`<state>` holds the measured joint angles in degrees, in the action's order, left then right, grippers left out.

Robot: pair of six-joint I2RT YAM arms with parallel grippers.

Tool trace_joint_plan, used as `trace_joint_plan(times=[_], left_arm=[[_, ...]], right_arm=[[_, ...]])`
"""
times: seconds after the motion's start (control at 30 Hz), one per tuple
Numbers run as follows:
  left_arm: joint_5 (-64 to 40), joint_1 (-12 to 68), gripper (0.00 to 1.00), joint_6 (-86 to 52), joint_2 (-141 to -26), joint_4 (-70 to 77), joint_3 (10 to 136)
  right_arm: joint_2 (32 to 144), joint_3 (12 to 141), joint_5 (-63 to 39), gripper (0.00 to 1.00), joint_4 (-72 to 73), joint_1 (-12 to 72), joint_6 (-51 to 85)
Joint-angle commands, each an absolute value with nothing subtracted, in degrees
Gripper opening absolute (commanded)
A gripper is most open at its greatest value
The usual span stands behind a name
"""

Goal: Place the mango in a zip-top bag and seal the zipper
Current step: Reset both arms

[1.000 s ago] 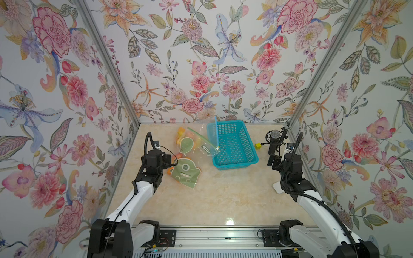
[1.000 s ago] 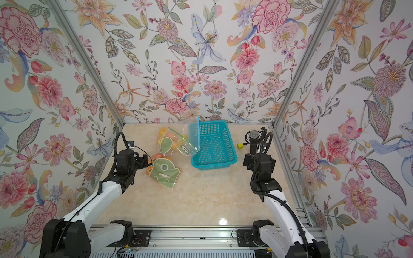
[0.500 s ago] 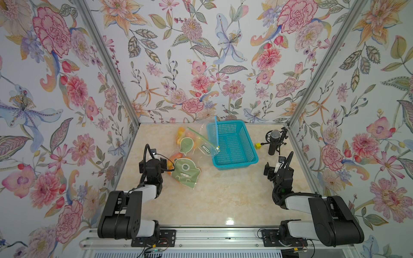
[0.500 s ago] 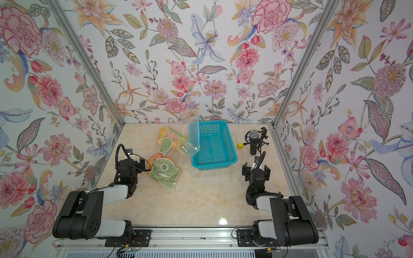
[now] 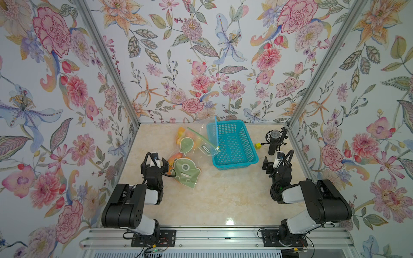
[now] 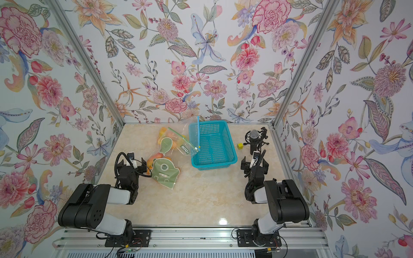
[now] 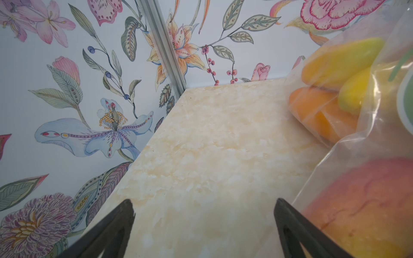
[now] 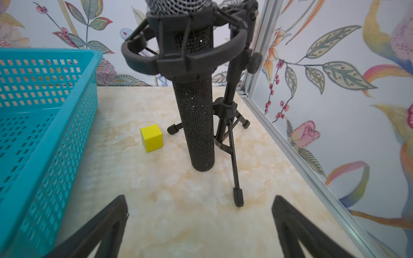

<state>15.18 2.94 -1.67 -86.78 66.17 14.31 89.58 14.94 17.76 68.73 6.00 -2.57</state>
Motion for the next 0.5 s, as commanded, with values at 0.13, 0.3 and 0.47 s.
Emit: trace_joint_plan(times=[0.13, 0.3, 0.47], left_arm=[[14.5, 2.9, 0.99, -1.3, -86.6, 71.5, 13.6], [14.6, 2.9, 0.99, -1.3, -86.6, 71.4, 13.6], [14.3, 2.8, 0.99, -1.4, -86.3, 71.6, 13.4]], right_arm=[[89.1, 14.5, 20.0, 1.00, 69.0, 6.6, -2.6], [89.3, 14.0, 18.1, 1.00, 70.4, 7.0, -3.9], [88.8, 15.8, 13.5, 1.00, 65.7, 4.5, -2.2]])
